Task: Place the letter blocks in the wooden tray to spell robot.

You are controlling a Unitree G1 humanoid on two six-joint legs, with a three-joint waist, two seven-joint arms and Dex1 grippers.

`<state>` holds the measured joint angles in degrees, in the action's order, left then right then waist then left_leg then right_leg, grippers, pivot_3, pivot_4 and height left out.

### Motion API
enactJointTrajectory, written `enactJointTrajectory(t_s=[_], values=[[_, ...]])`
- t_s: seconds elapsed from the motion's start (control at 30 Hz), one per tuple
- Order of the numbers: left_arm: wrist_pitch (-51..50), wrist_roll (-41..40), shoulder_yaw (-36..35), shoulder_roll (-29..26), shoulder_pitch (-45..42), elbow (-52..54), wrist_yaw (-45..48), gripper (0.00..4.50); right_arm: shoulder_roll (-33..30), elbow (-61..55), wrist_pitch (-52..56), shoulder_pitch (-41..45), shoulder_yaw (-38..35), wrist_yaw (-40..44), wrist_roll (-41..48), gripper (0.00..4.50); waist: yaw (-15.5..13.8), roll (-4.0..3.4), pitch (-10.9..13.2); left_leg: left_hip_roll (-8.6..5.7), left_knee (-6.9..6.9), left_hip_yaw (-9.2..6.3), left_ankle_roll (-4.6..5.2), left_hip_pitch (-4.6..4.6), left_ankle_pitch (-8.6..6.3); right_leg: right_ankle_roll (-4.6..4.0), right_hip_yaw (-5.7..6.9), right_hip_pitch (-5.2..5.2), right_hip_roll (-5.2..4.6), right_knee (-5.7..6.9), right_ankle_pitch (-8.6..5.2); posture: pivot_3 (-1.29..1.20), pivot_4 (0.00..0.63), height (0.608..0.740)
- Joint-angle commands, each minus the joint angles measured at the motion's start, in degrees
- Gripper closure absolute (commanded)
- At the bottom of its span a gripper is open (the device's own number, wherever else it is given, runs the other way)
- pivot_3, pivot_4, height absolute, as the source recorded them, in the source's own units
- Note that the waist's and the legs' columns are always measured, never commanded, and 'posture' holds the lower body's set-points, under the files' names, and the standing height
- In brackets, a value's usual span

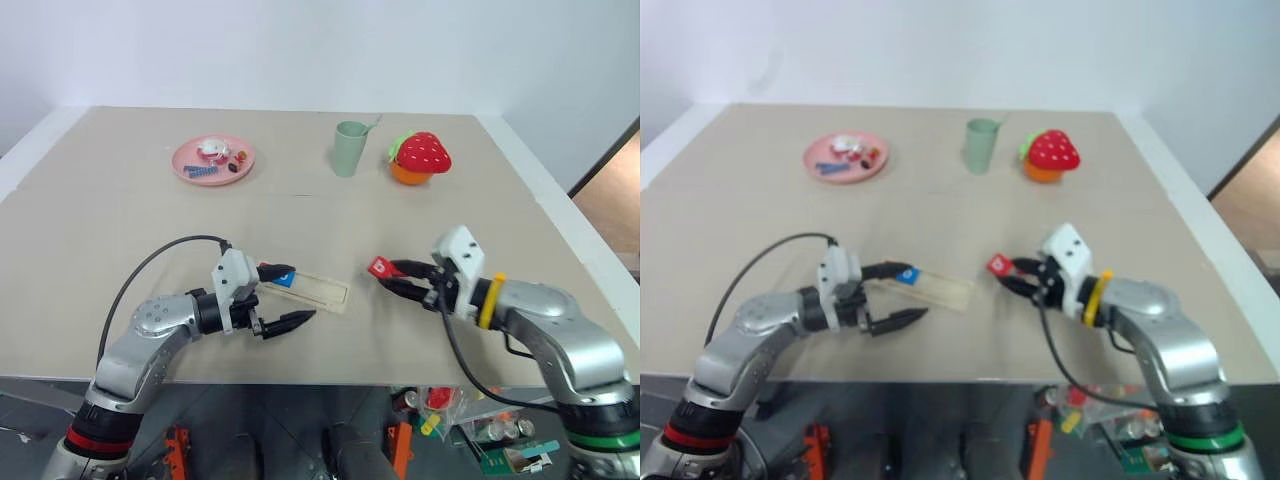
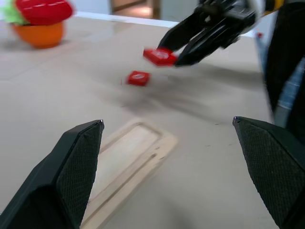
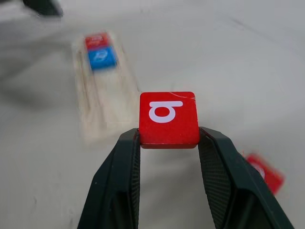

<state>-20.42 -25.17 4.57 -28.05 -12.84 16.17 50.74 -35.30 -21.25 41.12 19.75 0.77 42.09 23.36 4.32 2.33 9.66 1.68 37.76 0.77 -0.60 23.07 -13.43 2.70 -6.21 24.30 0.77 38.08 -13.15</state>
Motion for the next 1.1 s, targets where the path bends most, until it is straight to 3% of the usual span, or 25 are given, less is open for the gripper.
enactJointTrajectory(t_s=[0.03,0.33,1.1], values=[[1.32,0.24,-2.66,0.15,2.06,0.26,-2.35,0.0,6.35,-0.64,2.96,5.12,6.16,-5.71,-1.72,3.3,-0.03,-0.01,0.0,0.01,-0.02,-0.02,0.0,0.01,0.0,-0.01,0.0,0.02,0.01,0.0,0.0,0.0,0.15,0.74],[-0.04,-1.8,-5.11,0.74,5.72,1.66,-5.38,0.0,10.01,8.0,-0.98,10.32,14.92,-3.72,-7.15,3.3,-1.08,0.0,0.0,-0.12,-0.02,-0.04,-0.02,0.23,-0.01,0.04,0.07,0.06,-0.34,-0.05,-0.06,0.0,0.15,0.74],[0.09,-1.99,-5.03,0.38,6.48,2.57,-5.95,0.0,10.26,20.17,-10.02,15.23,19.14,6.27,-13.58,3.3,-1.26,0.0,0.0,0.0,-0.02,-0.17,-0.03,0.18,0.0,-0.1,0.28,0.07,-0.07,-0.01,-0.06,0.0,0.15,0.74]])
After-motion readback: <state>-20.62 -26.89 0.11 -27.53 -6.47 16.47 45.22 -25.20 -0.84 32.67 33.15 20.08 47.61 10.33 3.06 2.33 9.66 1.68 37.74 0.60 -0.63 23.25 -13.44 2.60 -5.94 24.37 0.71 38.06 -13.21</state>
